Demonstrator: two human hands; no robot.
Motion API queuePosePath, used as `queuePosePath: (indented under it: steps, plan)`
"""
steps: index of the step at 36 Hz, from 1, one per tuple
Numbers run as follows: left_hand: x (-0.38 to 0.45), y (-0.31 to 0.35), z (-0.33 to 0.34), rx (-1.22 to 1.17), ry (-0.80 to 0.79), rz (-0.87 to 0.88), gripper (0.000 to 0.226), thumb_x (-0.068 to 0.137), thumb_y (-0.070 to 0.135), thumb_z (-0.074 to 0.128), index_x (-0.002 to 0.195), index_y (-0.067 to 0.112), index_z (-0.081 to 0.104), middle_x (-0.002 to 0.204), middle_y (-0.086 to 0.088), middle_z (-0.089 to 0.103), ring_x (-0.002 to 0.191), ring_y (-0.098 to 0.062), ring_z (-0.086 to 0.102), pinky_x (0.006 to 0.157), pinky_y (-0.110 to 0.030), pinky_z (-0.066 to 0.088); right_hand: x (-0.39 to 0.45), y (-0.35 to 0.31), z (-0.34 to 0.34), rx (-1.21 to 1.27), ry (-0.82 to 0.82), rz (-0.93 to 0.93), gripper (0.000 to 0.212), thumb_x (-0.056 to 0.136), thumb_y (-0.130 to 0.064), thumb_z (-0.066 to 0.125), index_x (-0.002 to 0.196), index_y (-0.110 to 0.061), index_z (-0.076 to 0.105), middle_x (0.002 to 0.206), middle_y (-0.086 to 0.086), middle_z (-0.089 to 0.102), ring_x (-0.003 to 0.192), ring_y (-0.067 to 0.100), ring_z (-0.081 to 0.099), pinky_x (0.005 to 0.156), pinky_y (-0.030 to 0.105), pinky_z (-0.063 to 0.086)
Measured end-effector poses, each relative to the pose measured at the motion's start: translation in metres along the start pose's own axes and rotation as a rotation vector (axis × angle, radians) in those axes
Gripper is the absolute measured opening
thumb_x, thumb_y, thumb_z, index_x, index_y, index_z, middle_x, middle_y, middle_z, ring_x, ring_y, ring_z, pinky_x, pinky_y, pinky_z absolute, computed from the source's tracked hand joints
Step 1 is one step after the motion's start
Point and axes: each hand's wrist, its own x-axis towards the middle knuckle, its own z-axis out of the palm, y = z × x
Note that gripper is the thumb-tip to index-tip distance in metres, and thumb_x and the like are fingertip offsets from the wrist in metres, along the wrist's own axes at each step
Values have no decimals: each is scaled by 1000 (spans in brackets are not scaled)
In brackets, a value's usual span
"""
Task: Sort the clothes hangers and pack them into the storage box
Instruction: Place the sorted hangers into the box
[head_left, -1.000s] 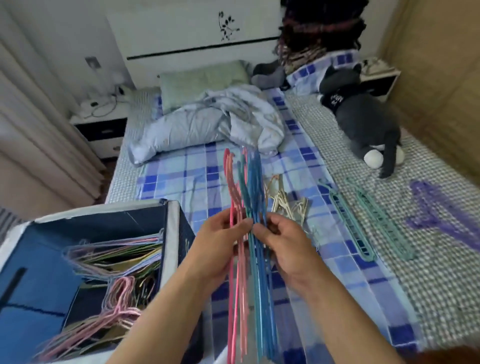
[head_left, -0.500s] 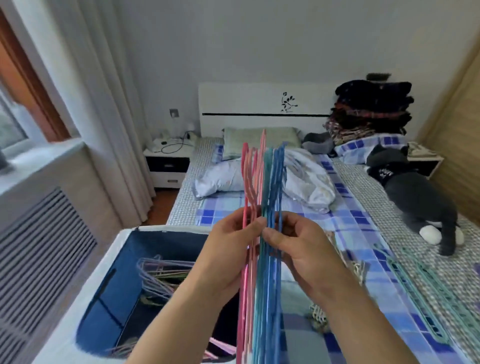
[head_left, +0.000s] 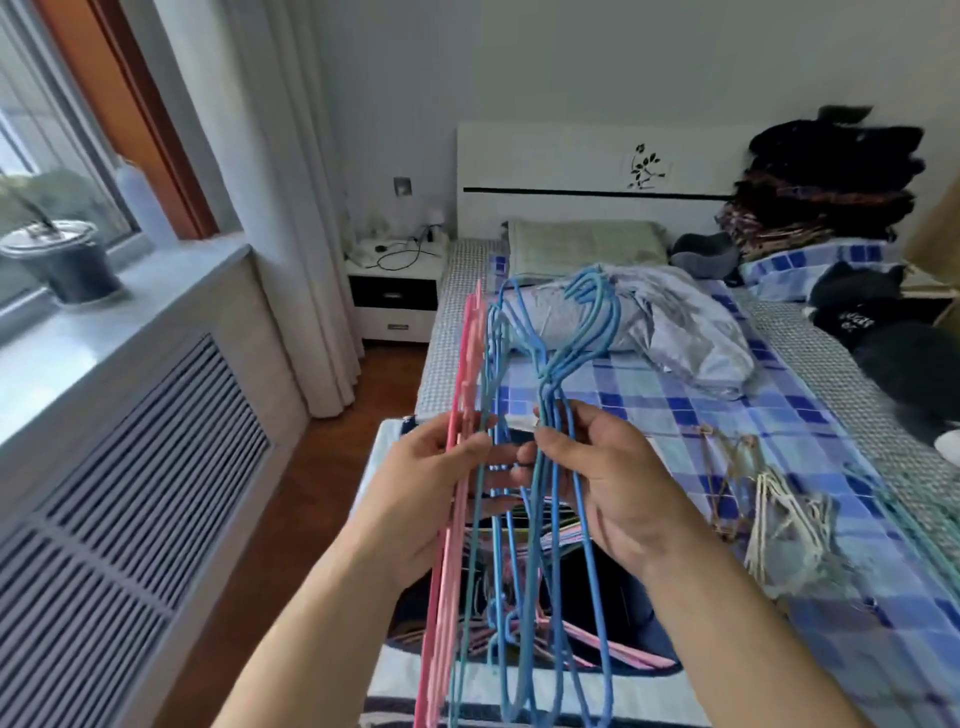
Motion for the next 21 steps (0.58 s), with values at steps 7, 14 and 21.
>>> queuePosePath:
  steps: [7, 14, 21]
  plan:
    - [-5, 6, -70, -61, 125, -27, 23, 103, 6, 49, 119, -2, 63, 69, -6, 55, 46, -12, 43, 42, -20, 34, 30, 8, -13, -14, -37, 140, 16, 99, -2, 51, 112, -2, 60, 68, 2, 42, 57, 12, 42, 51, 24, 41]
    - [-4, 9, -104, -139, 133, -47, 13, 93, 14, 59, 103, 7, 60, 75, -5, 53, 46, -9, 34, 37, -17, 24, 48, 5, -43, -576, -108, 215, 13, 100, -14, 58, 97, -12, 46, 58, -3, 26, 45, 12, 20, 41, 24, 20]
    - [-1, 17, -94, -124, 168, 111, 8, 101, 8, 50, 95, 13, 48, 73, -12, 55, 38, -10, 29, 35, -19, 26, 65, -14, -57, -1755, 197, -52, 28, 99, -41, 54, 110, -16, 56, 97, 11, 65, 93, 35, 63, 69, 37, 44]
